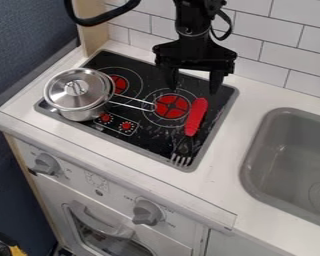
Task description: Remove the silver lid from the pot and place it upper right of the stove
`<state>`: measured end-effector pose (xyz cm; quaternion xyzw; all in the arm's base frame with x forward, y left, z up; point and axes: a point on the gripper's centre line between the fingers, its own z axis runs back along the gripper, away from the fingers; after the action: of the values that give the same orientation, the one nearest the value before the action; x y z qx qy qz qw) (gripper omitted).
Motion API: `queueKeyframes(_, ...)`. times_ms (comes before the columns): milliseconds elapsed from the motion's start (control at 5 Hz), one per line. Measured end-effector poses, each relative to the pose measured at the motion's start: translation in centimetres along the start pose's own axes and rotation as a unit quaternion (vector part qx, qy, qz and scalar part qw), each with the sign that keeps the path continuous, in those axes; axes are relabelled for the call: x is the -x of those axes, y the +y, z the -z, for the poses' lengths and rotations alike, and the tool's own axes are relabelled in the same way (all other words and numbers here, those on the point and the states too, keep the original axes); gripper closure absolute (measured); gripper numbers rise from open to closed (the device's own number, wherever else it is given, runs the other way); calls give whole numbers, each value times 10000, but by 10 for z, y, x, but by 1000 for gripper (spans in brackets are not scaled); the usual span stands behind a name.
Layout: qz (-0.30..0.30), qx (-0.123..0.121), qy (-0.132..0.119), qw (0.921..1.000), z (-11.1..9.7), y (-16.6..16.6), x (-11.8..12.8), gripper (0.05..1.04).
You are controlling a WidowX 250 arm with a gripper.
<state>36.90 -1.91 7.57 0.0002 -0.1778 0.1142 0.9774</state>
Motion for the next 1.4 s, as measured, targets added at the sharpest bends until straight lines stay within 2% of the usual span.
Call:
queueKeyframes(200,-29,-43,180,9998,10,1,7,83)
queueKeyframes(400,-476,-105,339,9982,9,15,9,83)
queueKeyframes(600,-771,17,540,9956,2,29,1,83)
queueKeyframes(800,-1175,-94,311,9925,-14,42,-7,83)
queueKeyframes(1000,-1881,-312,48,9816,-28,64,-15,83)
queueKeyframes(1200,-2448,-627,-55,9675,-44,95,-16,83)
queueKeyframes(1400,-3002,-951,-48,9491,-41,121,-5,83)
